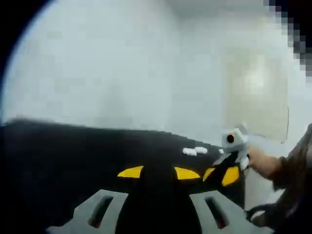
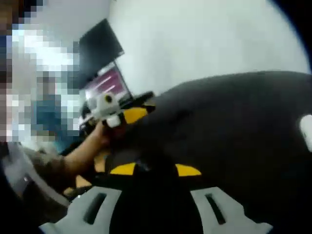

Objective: Pick up three earphones and place each one into its charging case using tactile feedback, ensure that each earphone is properly inserted and securely positioned inside the case.

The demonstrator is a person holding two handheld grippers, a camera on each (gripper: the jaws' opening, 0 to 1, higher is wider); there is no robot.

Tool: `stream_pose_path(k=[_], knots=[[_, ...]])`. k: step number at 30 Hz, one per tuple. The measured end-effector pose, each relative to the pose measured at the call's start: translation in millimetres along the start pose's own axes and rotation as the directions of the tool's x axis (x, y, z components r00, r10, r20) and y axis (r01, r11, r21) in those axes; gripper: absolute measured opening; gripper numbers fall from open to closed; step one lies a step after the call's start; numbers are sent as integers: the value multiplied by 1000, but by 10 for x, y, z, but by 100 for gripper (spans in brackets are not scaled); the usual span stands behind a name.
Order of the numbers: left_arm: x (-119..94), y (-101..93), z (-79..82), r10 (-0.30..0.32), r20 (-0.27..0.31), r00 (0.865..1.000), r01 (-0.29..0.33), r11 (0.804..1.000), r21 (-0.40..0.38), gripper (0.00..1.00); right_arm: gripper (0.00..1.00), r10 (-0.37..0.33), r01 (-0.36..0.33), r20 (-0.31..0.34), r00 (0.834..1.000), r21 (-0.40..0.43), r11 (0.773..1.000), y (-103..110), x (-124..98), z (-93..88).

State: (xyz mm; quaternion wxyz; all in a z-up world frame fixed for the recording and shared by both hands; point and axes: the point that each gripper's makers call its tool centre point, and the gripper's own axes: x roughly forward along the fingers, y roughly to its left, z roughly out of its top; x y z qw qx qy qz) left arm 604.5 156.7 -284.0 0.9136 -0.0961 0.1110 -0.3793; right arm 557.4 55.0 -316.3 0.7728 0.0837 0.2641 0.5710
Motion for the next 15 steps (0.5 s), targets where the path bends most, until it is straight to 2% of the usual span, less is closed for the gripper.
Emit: stream_pose_path(k=[1, 2, 3, 4, 5, 6, 7, 8, 10, 11, 12, 13, 14, 15], knots=[[0, -100, 122, -57, 88, 995, 57, 998, 5, 22, 30, -5, 5, 2, 1000, -15, 1000, 14, 13, 9], [-4, -187, 189, -106, 137, 985, 109, 994, -13, 22, 28, 17, -19, -24, 1000, -92, 996, 57, 34, -23], [-5, -198, 131, -120, 92, 989, 124, 992, -38, 23, 27, 61, -64, -32, 998, -127, 990, 163, 53, -41], [-12, -214, 102, -147, 76, 986, 152, 987, -61, 24, 27, 51, -56, -31, 998, -182, 982, 171, 82, -39], [-11, -260, 94, -181, 74, 981, 186, 980, -72, 24, 27, 55, -57, -15, 998, -288, 956, 212, 95, -9], [-18, -368, 102, -248, 74, 966, 252, 965, -66, 24, 27, 59, -56, -5, 998, -413, 909, 265, 97, 14], [-22, -471, 76, -298, 60, 953, 301, 952, -53, 24, 26, 55, -48, -4, 999, -542, 839, 315, 94, 26], [-31, -545, 41, -331, 42, 943, 332, 942, -39, 24, 26, 44, -39, -9, 999, -663, 747, 364, 89, 33], [-32, -734, -112, -396, -40, 917, 397, 918, 2, 25, 25, 15, -32, -28, 999, -849, 527, 471, 87, 35], [-18, -797, -179, -410, -76, 909, 413, 910, 31, 25, 24, 4, -40, -43, 999, -907, 420, 523, 98, 24], [-8, -866, -245, -416, -108, 903, 424, 904, 57, 26, 23, -2, -55, -59, 998, -941, 334, 565, 115, 5], [6, -908, -303, -420, -137, 897, 433, 898, 80, 26, 23, -3, -64, -67, 998, -956, 285, 587, 122, -2], [9, -945, -342, -429, -160, 889, 447, 890, 96, 26, 23, 0, -71, -73, 997, -965, 253, 613, 147, -7], [13, -972, -381, -432, -179, 884, 454, 885, 106, 26, 23, 2, -72, -75, 997, -962, 263, 607, 164, 0]])
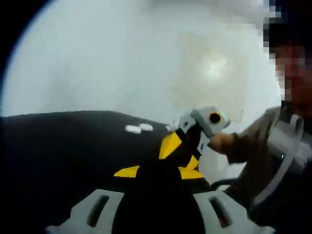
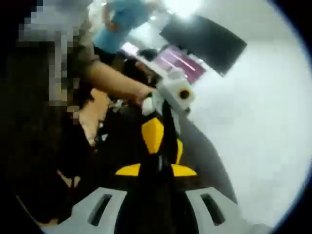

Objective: Pick up three earphones and place each one into its charging case using tactile feedback, ensure that each earphone is properly inserted and securely positioned inside the case.

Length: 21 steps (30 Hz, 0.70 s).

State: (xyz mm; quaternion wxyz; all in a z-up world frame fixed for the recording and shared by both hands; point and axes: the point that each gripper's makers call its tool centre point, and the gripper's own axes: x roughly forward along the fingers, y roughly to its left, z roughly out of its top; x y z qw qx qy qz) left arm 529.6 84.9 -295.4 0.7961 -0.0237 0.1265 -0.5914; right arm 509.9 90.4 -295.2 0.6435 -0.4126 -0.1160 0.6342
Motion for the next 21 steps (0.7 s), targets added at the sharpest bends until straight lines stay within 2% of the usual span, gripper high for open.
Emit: stream_pose_path(k=[2, 3, 4, 5, 7, 9, 10, 11, 13, 14, 15, 16, 17, 18, 19, 21], knots=[[17, 17, -62, 21, -37, 999, -20, 1000, 10, 21, 23, 3, -3, 6, 1000, 0, 1000, -38, 47, -19], [8, 2, -53, 13, -34, 999, -12, 1000, 10, 15, 24, -2, 2, -8, 1000, 2, 1000, -54, 79, -61], [-6, 29, -46, 38, -33, 999, -37, 999, 26, 15, 25, -14, 14, 1, 1000, 48, 999, -81, 86, -70], [9, 19, -40, 34, -26, 999, -34, 999, 20, 14, 25, -27, 26, 4, 1000, 94, 995, -100, 100, -91], [12, 8, -41, 36, -25, 999, -35, 999, 40, 14, 28, -12, 10, 11, 1000, 228, 974, -75, 102, -173], [1, 20, -37, 37, -22, 999, -36, 998, 48, 14, 27, 48, -19, -61, 997, 407, 913, 38, 77, -430], [0, 19, -38, 36, -23, 999, -35, 998, 47, 14, 26, 26, -49, 53, 998, 497, 866, 14, 48, -323], [-6, 24, -37, 35, -22, 999, -34, 998, 47, 14, 25, 12, -72, 104, 995, 598, 798, 26, 36, -300], [-3, 24, -38, 32, -21, 999, -31, 999, 44, 14, 22, 3, -96, 143, 990, 653, 751, -20, -6, -312], [-1, 26, -37, 33, -20, 999, -32, 999, 40, 14, 22, -1, -98, 148, 989, 664, 741, -60, -17, -290], [0, 28, -37, 32, -20, 999, -31, 999, 37, 14, 22, -22, -107, 182, 983, 669, 736, -124, -26, -222], [-3, 33, -38, 30, -20, 999, -29, 999, 33, 14, 21, -26, -136, 219, 975, 691, 710, -142, -10, -146], [-14, 39, -24, 29, -20, 999, -28, 999, 33, 14, 20, -12, -131, 199, 980, 688, 714, -169, 7, -184], [-30, 45, -34, 33, -25, 999, -32, 999, 33, 15, 20, -9, -136, 201, 980, 697, 704, -160, -7, -180], [-43, 51, -28, 35, -23, 999, -34, 999, 40, 15, 18, -3, -142, 206, 979, 686, 713, -151, -43, -158], [-61, 23, 5, 23, -20, 1000, -21, 995, 93, 17, 18, -1, -113, 178, 984, 631, 767, -158, -79, -172]])
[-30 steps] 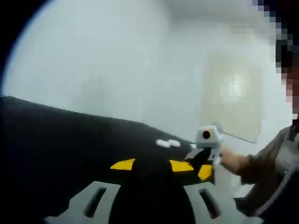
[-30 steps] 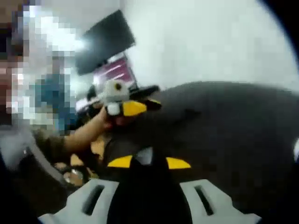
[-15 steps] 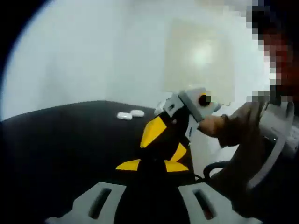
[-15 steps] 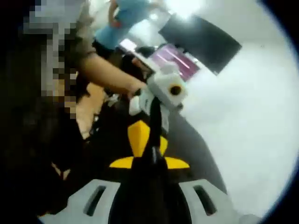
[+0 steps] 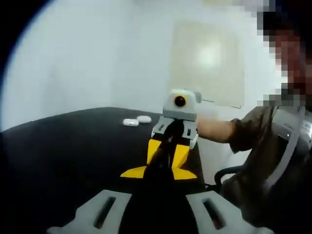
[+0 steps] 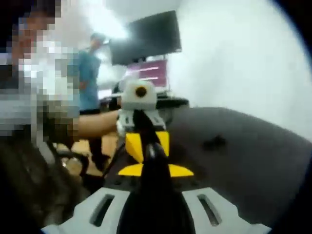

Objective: Pick up three earphones and place each one into its charging case using tactile feedback, ensure that each earphone is properly inserted and securely positioned inside the case.

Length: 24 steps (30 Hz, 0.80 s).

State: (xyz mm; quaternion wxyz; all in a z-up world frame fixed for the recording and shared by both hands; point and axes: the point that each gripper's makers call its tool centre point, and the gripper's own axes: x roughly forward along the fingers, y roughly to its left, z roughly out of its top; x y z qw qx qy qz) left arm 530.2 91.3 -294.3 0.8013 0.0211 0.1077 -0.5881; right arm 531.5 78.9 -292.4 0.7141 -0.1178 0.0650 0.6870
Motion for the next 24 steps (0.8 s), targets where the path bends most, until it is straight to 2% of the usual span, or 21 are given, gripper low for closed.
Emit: stream_pose_path(k=[2, 3, 4, 7, 8, 9, 10, 12, 14, 17, 20, 24], knots=[[12, -74, 67, -25, 14, 1000, 25, 1000, 13, 26, 18, 0, -3, -20, 1000, -146, 989, 10, -90, 20], [36, -89, 103, -25, 12, 1000, 25, 1000, 12, 28, 18, 13, -14, -9, 1000, -152, 988, 33, -133, 39], [72, -69, 98, -7, -19, 1000, 7, 999, 40, 28, 18, 13, -14, -7, 1000, -136, 991, 29, -185, 42], [207, -7, 74, 43, -99, 994, -30, 991, 133, 25, 18, 36, -35, 1, 999, -153, 988, 28, -226, -48], [269, -6, 58, 45, -120, 992, -29, 990, 135, 23, 18, 33, -33, -7, 999, -156, 987, 14, -240, -83], [306, 14, 32, 54, -144, 988, -34, 990, 137, 20, 18, 30, -27, 18, 999, -149, 988, -11, -239, -101], [366, -7, 25, 41, -152, 987, -22, 992, 128, 16, 18, 19, -14, 38, 999, -141, 990, -37, -259, -96], [383, 11, 36, 36, -160, 986, -17, 993, 118, 15, 18, 10, -4, 43, 999, -133, 991, -67, -284, -132], [368, -16, 13, 4, -188, 982, 8, 998, 60, 15, 18, 8, -1, 49, 999, -134, 991, -52, -256, -149], [353, 5, 18, -7, -177, 984, 9, 1000, 8, 15, 18, -3, 12, 53, 999, -182, 983, -49, -231, -149], [347, -43, 50, -39, -139, 990, 29, 997, -74, 16, 18, -1, 12, 52, 999, -212, 977, -40, -223, -156], [365, -51, 53, -40, -126, 991, 32, 997, -67, 17, 18, 0, 11, 50, 999, -215, 977, -47, -207, -166]])
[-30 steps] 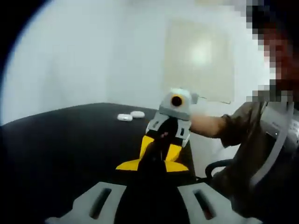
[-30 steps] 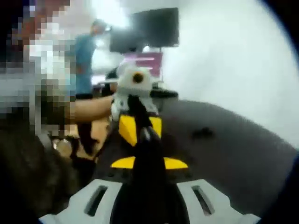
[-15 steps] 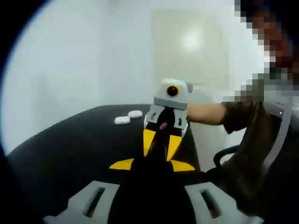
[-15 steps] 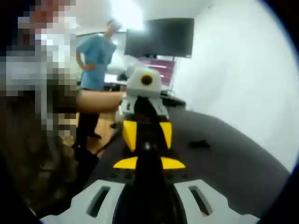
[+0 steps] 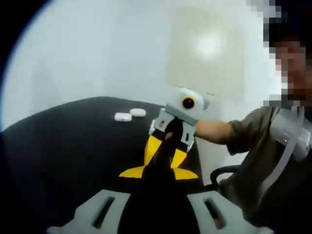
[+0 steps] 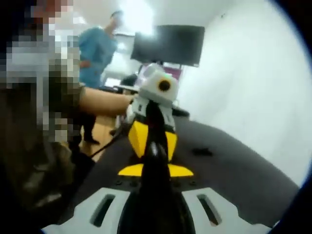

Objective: Pick up three earphones and place each one into its charging case using tactile feedback, ensure that each earphone is properly inserted and securely positioned inside the case.

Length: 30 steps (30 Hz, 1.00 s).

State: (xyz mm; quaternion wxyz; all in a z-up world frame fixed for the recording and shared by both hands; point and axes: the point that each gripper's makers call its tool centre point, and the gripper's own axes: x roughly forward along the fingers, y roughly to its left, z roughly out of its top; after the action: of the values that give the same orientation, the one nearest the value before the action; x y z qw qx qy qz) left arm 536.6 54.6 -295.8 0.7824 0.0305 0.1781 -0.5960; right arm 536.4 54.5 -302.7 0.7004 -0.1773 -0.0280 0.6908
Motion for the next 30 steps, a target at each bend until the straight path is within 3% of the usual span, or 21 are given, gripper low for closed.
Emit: stream_pose_path(k=[2, 5, 7, 8, 10, 12, 16, 20, 22, 24, 26, 27, 28, 29, 30], knots=[[11, 5, 12, -3, -1, 1000, 3, 1000, -4, 17, 18, -1, 1, -1, 1000, 2, 1000, -1, -1, -7], [9, -11, 53, -31, 6, 1000, 31, 996, -87, 16, 18, -6, 6, -4, 1000, -35, 999, 16, 3, -15], [-4, -19, 148, -50, 53, 997, 57, 987, -151, 14, 18, -14, 13, -5, 1000, -62, 998, 19, 16, -14], [-2, 5, 106, -42, 25, 999, 46, 984, -175, 14, 18, -19, 18, -14, 1000, -68, 998, 10, 24, -29], [12, -1, 130, -35, 49, 998, 43, 983, -177, 14, 18, -19, 18, -13, 1000, -51, 999, -7, 7, -32], [-26, 103, 250, 33, 120, 992, -15, 989, -145, 13, 18, -10, 9, -14, 1000, -49, 999, 13, 13, -35], [-75, 248, 235, 99, 122, 988, -75, 980, -182, 21, 18, 0, 0, -10, 1000, 15, 1000, 0, 15, -44], [-192, 328, 256, 128, 153, 980, -105, 983, -150, 24, 18, 11, -10, -7, 1000, 93, 996, -32, 8, -58], [-380, 485, 384, 203, 217, 955, -171, 973, -156, 22, 18, 14, -13, -5, 1000, 117, 993, -49, 5, -63], [-710, 773, 494, 338, 276, 900, -296, 937, -184, 17, 18, 16, -15, -5, 1000, 126, 992, -47, 6, -65], [-986, 1062, 478, 474, 267, 839, -420, 876, -237, 12, 18, 16, -15, -4, 1000, 126, 992, -42, 8, -64], [-1138, 1212, 441, 544, 247, 802, -485, 835, -261, 12, 18, 15, -15, -4, 1000, 124, 992, -40, 8, -63], [-1252, 1325, 417, 586, 240, 774, -524, 806, -277, 12, 18, 15, -15, -4, 1000, 123, 992, -41, 8, -63], [-1321, 1390, 366, 612, 221, 760, -538, 782, -314, 12, 18, 15, -14, -4, 1000, 119, 993, -41, 8, -62], [-1322, 1383, 316, 600, 200, 774, -519, 783, -342, 11, 18, 15, -14, -4, 1000, 118, 993, -41, 8, -62]])
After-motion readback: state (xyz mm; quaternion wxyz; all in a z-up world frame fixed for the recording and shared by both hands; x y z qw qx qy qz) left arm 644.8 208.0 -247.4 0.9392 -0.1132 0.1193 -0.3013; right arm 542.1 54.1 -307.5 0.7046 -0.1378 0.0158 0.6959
